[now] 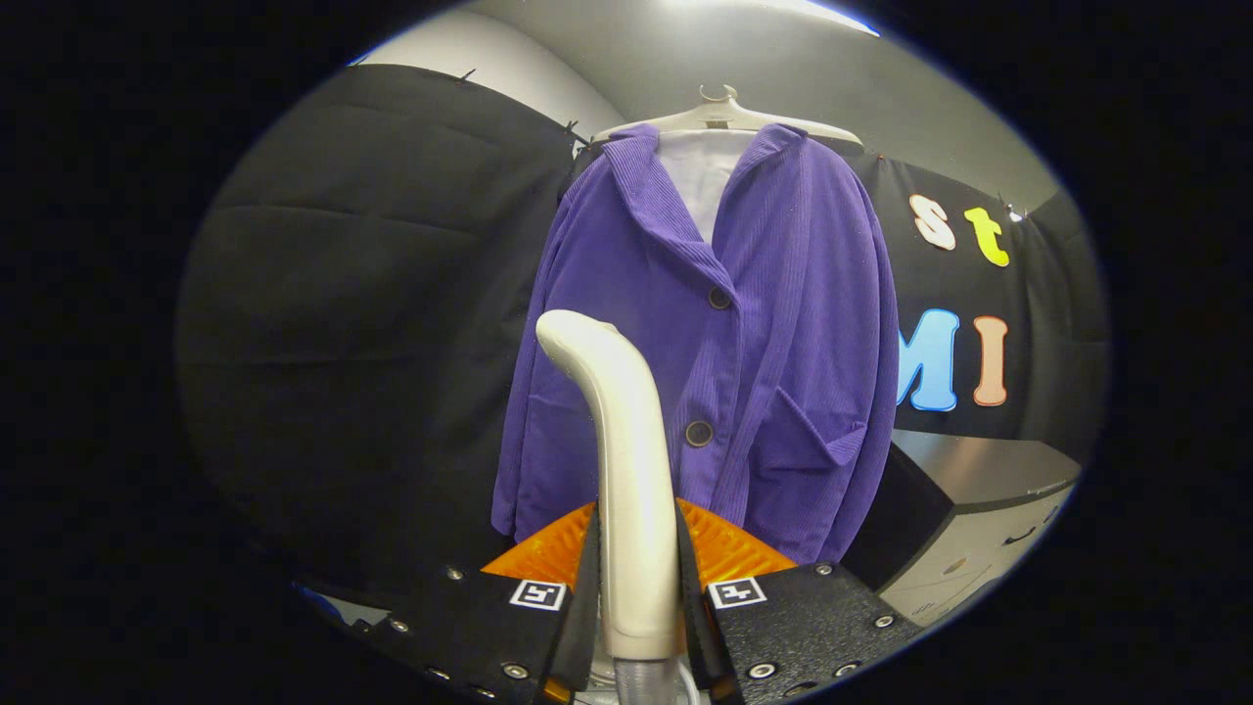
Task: Iron the clothes twice with a garment steamer, once on the left side and once on the right side.
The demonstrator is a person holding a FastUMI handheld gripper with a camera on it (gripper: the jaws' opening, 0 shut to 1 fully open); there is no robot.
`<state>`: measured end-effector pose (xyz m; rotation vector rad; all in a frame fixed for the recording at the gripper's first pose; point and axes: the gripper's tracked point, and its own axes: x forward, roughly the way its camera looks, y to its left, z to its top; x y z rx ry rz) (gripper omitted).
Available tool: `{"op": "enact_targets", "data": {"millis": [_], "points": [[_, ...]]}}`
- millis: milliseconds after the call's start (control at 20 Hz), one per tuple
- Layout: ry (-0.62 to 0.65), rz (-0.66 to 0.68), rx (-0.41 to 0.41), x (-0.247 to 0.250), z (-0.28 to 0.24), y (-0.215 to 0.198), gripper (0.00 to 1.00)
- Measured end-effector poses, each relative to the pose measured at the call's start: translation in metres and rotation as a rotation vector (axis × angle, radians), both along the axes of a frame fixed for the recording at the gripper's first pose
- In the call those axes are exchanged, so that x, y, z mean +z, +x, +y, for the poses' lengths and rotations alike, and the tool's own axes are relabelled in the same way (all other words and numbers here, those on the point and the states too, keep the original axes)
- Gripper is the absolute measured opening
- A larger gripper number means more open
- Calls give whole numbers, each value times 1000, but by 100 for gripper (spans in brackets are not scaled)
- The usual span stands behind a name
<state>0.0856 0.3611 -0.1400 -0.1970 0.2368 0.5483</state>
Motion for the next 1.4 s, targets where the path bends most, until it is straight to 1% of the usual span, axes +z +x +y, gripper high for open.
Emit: {"op": "enact_targets", "data": {"millis": [300, 600, 700, 800, 950, 1050, 1150, 1300, 1400], "points": [[-28, 100, -25, -61, -26, -25, 38], [-68, 143, 0, -109, -31, -43, 38], [-88, 188, 1, -128, -34, -54, 38], [-77, 204, -3, -133, -37, -57, 38], [-56, 223, -15, -130, -39, -52, 39], [-27, 225, -30, -117, -48, -55, 38], [16, 206, -46, -94, -60, -64, 38], [48, 176, -56, -54, -88, -83, 38], [71, 146, -79, -25, -117, -86, 38]]}}
